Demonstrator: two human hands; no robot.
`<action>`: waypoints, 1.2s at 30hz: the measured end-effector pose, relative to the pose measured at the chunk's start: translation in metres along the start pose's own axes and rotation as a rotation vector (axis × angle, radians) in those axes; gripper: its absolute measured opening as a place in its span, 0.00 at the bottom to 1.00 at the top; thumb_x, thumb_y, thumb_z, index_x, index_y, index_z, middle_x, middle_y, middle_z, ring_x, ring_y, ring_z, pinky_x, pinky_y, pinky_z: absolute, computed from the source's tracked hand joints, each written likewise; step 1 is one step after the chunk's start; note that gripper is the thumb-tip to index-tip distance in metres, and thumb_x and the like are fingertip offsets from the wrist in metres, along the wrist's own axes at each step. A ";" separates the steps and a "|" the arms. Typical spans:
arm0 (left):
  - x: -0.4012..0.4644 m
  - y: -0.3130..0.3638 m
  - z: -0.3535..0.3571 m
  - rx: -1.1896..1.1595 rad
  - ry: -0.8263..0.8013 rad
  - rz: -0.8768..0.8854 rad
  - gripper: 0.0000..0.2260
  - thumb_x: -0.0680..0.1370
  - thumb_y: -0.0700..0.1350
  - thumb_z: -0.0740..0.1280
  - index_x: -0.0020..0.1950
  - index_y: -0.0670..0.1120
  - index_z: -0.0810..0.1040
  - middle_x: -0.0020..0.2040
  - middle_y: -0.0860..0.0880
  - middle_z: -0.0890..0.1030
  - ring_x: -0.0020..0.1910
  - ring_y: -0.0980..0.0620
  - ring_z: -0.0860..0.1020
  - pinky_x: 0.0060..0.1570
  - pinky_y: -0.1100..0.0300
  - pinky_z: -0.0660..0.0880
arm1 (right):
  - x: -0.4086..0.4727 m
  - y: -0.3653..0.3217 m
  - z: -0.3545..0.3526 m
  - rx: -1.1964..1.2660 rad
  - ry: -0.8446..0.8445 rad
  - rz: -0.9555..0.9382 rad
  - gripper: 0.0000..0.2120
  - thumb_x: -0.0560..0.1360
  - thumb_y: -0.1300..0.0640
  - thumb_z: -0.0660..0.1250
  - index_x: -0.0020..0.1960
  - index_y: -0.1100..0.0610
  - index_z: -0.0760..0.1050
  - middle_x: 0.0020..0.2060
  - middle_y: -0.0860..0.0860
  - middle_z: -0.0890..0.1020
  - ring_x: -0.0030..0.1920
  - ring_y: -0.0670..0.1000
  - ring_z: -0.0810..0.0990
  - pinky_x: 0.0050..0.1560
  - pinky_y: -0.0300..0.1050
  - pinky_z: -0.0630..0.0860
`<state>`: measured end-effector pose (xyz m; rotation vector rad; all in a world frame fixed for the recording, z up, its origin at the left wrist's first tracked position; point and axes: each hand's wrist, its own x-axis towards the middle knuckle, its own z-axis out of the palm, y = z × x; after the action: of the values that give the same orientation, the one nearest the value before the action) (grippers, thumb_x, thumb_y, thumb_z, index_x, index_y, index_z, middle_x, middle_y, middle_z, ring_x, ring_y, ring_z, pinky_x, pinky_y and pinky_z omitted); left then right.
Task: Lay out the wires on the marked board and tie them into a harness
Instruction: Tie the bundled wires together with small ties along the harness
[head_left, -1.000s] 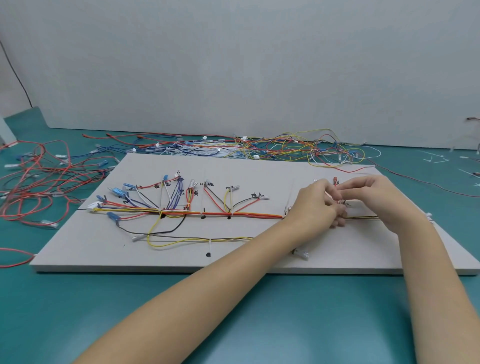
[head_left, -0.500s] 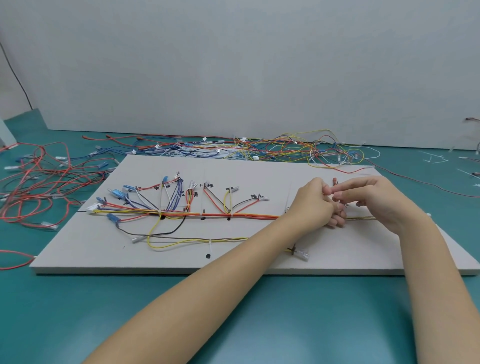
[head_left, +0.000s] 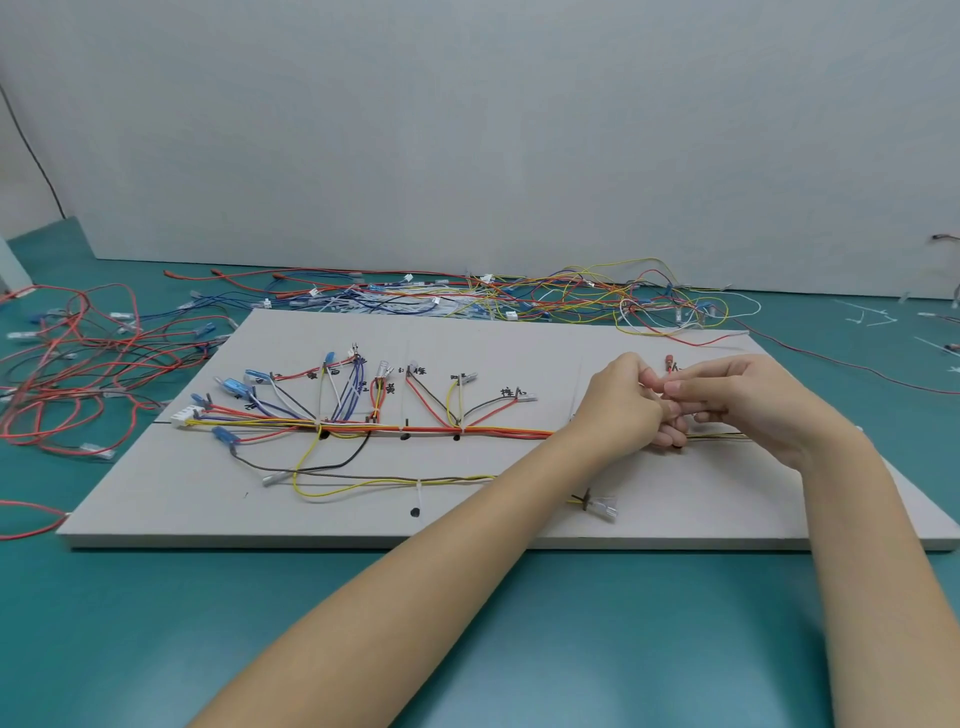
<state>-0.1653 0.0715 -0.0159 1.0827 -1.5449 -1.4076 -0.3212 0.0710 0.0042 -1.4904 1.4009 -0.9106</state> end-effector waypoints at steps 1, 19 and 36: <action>0.000 0.000 0.000 -0.002 0.000 -0.002 0.13 0.79 0.31 0.63 0.47 0.45 0.61 0.36 0.41 0.78 0.31 0.45 0.78 0.36 0.54 0.79 | 0.000 0.000 0.000 0.002 -0.006 0.000 0.07 0.72 0.65 0.71 0.43 0.56 0.86 0.39 0.59 0.86 0.38 0.49 0.83 0.42 0.40 0.75; 0.001 0.001 -0.001 -0.030 -0.024 -0.043 0.14 0.78 0.30 0.62 0.44 0.46 0.62 0.34 0.42 0.78 0.24 0.50 0.78 0.28 0.60 0.78 | 0.001 0.003 -0.002 0.023 0.030 0.009 0.05 0.72 0.65 0.72 0.47 0.60 0.85 0.37 0.58 0.85 0.36 0.48 0.82 0.36 0.34 0.74; -0.002 0.002 -0.001 -0.014 -0.036 -0.021 0.14 0.79 0.30 0.62 0.42 0.46 0.62 0.35 0.42 0.78 0.27 0.48 0.78 0.32 0.59 0.78 | 0.000 0.000 -0.001 0.018 -0.021 0.004 0.06 0.69 0.62 0.73 0.44 0.55 0.86 0.38 0.58 0.85 0.35 0.48 0.82 0.35 0.33 0.76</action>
<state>-0.1636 0.0727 -0.0135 1.0732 -1.5509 -1.4575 -0.3227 0.0709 0.0043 -1.4797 1.3764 -0.9004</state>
